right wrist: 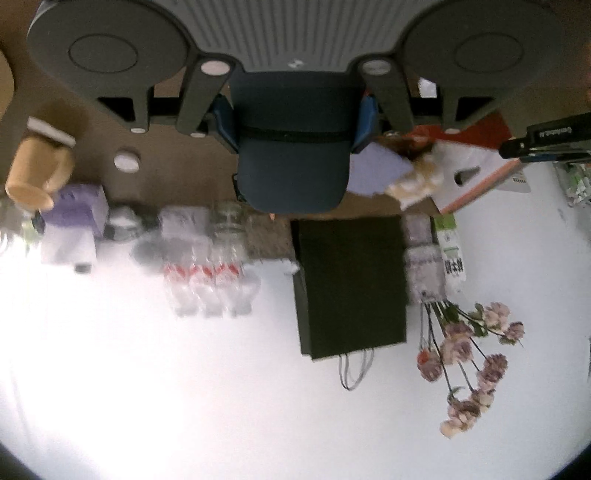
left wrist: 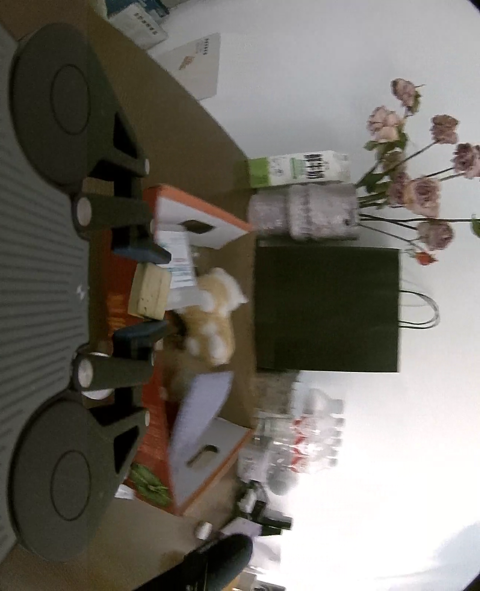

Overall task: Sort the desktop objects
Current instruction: 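Carry the soap bar over the box with the left tool while the right tool moves over the box empty, then open the left tool to drop the soap bar into the box, then withdraw both tools from the box back toward the table, then close the right tool on the crumpled white tissue, then grasp the white bottle cap with the left tool while the right tool lifts the tissue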

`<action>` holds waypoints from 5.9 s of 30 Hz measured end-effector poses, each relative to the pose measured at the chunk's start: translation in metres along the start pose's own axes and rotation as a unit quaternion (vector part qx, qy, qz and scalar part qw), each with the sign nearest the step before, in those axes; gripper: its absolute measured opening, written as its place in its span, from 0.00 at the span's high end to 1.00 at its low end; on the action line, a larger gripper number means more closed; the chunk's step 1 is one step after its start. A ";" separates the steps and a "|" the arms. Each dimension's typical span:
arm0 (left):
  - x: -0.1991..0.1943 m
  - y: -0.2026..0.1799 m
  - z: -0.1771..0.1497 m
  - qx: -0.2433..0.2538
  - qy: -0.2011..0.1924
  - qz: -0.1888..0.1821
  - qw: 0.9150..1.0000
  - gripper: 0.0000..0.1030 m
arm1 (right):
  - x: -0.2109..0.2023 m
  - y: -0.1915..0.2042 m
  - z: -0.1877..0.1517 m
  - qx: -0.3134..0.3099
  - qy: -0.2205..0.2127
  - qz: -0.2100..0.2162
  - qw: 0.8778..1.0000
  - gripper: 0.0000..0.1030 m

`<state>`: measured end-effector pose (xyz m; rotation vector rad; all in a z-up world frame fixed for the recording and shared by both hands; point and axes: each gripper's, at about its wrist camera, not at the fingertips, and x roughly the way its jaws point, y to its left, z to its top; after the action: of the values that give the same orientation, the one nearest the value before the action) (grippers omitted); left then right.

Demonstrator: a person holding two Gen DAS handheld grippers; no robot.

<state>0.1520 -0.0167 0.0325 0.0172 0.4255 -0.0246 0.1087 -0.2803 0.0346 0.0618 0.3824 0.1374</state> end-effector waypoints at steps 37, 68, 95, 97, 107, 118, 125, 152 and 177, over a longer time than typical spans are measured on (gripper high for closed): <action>0.156 0.033 0.036 -0.002 0.046 0.027 0.999 0.67 | 0.193 0.028 0.027 0.003 0.102 0.017 0.995 0.39; 0.115 0.019 0.047 0.002 -0.028 0.045 0.999 0.00 | 0.156 0.039 0.047 -0.023 0.040 0.010 0.999 0.00; -0.004 0.038 0.005 -0.012 -0.031 0.047 0.998 0.00 | 0.037 0.051 0.007 -0.043 0.022 0.000 0.999 0.00; -0.007 0.038 -0.001 -0.013 -0.025 0.045 0.999 0.00 | 0.033 0.049 -0.001 -0.042 0.028 -0.003 0.999 0.00; -0.015 0.032 -0.037 -0.015 0.017 0.038 0.999 0.00 | 0.021 0.039 -0.041 -0.038 0.068 -0.010 0.997 0.00; -0.018 0.029 -0.051 -0.010 0.028 0.035 0.999 0.00 | 0.028 0.028 -0.071 -0.037 0.116 -0.023 0.992 0.00; -0.013 0.027 -0.054 -0.011 0.036 0.028 0.999 0.00 | 0.047 0.037 -0.062 -0.032 0.118 -0.010 0.992 0.05; 0.007 0.006 -0.055 0.005 0.062 0.010 0.998 0.00 | 0.077 0.040 -0.058 -0.032 0.127 0.048 0.990 0.83; 0.074 -0.058 -0.048 0.022 0.115 0.013 0.993 0.00 | 0.069 -0.018 -0.060 -0.012 0.112 0.012 0.994 0.83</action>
<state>0.1984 -0.0747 -0.0427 0.0704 0.6551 -0.0065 0.1517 -0.2857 -0.0484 0.0274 0.6046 0.1731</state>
